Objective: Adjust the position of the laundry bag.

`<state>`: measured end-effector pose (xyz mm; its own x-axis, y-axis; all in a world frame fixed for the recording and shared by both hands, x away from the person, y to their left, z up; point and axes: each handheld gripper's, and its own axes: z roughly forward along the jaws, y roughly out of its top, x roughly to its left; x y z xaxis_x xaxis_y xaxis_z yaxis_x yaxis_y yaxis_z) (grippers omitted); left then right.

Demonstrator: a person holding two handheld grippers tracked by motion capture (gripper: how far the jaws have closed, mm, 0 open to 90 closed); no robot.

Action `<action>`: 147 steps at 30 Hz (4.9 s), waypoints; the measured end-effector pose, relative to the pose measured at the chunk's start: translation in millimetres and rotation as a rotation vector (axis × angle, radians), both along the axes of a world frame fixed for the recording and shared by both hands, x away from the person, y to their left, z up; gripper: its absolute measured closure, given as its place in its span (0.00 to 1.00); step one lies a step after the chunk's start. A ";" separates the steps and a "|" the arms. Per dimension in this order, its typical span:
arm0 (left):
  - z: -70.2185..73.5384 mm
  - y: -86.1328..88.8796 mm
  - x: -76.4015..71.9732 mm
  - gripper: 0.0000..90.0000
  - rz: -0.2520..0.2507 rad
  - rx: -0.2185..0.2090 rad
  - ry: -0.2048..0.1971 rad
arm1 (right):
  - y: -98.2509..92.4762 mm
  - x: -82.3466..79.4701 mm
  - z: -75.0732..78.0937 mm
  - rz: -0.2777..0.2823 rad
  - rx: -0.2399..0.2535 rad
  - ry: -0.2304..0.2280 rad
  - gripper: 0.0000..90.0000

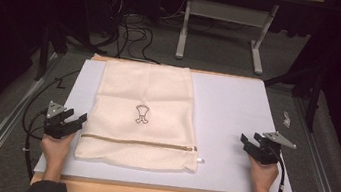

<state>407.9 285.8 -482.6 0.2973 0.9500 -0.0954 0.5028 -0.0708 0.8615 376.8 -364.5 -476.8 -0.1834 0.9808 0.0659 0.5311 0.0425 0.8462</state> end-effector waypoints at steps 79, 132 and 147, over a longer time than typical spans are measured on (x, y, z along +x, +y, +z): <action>22.4 -31.0 -4.5 0.39 -0.087 0.027 0.117 | 52.8 5.1 26.7 0.215 0.036 0.060 0.68; 14.6 -42.2 24.6 0.40 -0.092 0.032 0.281 | 165.5 55.3 17.2 0.405 0.020 0.327 0.54; 11.2 -43.5 33.5 0.44 -0.109 -0.010 0.341 | 169.0 63.5 9.9 0.410 0.025 0.369 0.64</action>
